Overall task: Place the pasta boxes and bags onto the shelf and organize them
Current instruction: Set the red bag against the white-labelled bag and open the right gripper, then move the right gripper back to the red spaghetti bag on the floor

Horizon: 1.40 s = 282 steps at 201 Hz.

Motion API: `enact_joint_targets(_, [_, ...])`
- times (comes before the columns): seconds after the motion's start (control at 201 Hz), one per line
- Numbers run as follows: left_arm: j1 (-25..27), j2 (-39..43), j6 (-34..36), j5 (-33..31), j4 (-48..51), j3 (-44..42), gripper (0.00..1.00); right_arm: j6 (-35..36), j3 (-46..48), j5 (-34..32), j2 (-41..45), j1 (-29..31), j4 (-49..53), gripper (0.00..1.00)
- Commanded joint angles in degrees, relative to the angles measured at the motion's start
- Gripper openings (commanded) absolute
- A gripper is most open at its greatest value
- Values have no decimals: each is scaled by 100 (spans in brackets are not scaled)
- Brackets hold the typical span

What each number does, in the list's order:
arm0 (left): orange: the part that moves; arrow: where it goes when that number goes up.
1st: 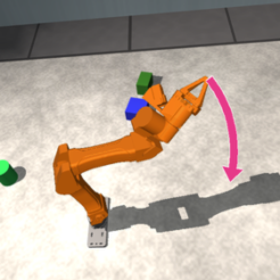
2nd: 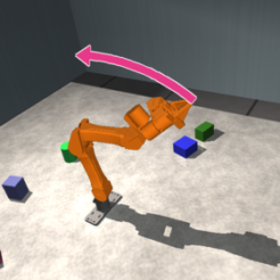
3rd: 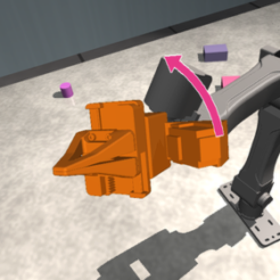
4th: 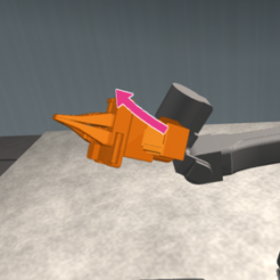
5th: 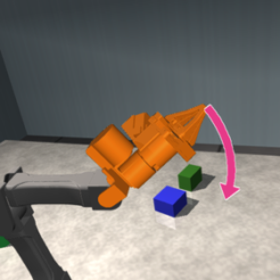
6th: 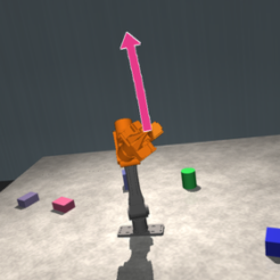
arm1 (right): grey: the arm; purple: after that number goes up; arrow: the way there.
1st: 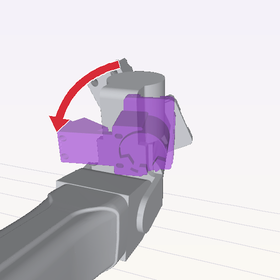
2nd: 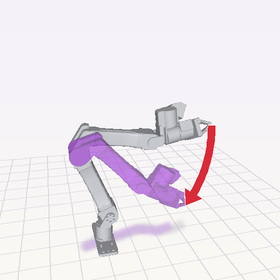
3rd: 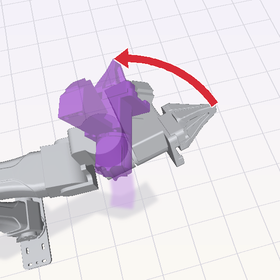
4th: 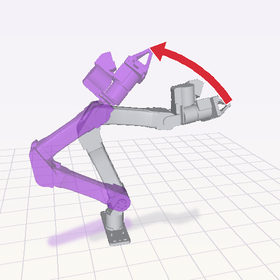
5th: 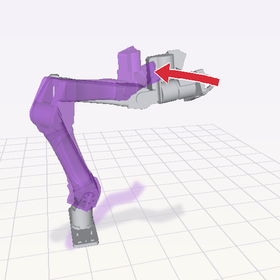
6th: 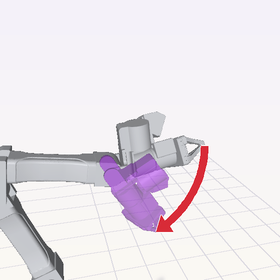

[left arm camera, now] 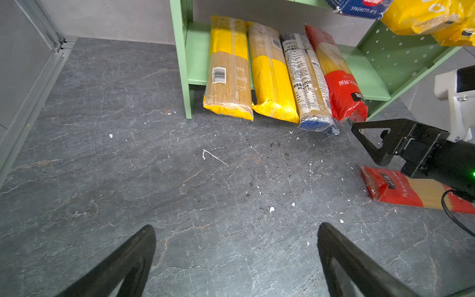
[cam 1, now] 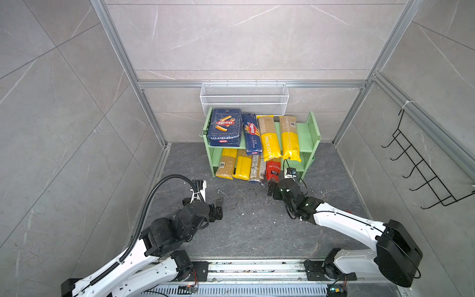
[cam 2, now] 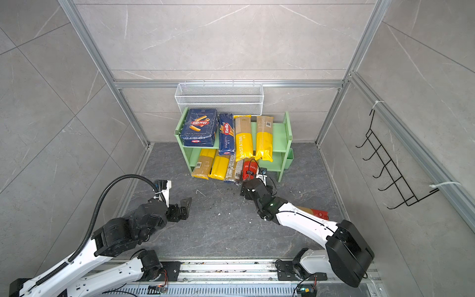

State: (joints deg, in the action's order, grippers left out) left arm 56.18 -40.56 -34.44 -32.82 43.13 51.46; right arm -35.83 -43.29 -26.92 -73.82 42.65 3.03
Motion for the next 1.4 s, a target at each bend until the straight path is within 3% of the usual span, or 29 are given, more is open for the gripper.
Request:
enact_joint_targets(0.0, [-36, -229, 180, 396, -403, -48, 100, -257, 190, -140, 512, 239, 748, 99])
enact_joint_targets(0.085, [-37, -486, 334, 736, -559, -77, 100, -439, 289, -103, 998, 312, 1348, 99])
enact_joint_targets(0.184, [-37, -807, 560, 1178, -952, -175, 100, -740, 119, -182, 1625, 321, 2775, 99])
enact_joint_targets(0.359, [-36, -1399, 944, 2004, -2030, -464, 100, -1700, -336, -955, 2625, 323, 5239, 99])
enact_joint_targets(0.553, [-12, -2389, 1071, 2560, -2774, -257, 100, -3146, -450, -1602, 2653, 305, 6944, 99])
enact_joint_targets(0.727, [76, -2557, 1074, 2702, -3047, -102, 100, -3224, 280, -1441, 2400, 226, 6307, 99])
enact_joint_targets(0.832, [175, -2314, 1024, 2599, -3010, -185, 100, -3066, 256, -1435, 2150, 76, 5950, 99])
enact_joint_targets(1.051, [218, -1166, 824, 2114, -2396, -672, 100, -2377, 820, -775, 1096, -634, 4240, 99])
enact_joint_targets(1.175, [218, -395, 717, 1812, -1912, -919, 100, -2075, 580, -711, 695, -828, 4017, 99])
enact_joint_targets(1.399, [218, 405, 640, 1477, -1480, -1183, 100, -1719, 482, 120, -390, -1000, 3220, 99])
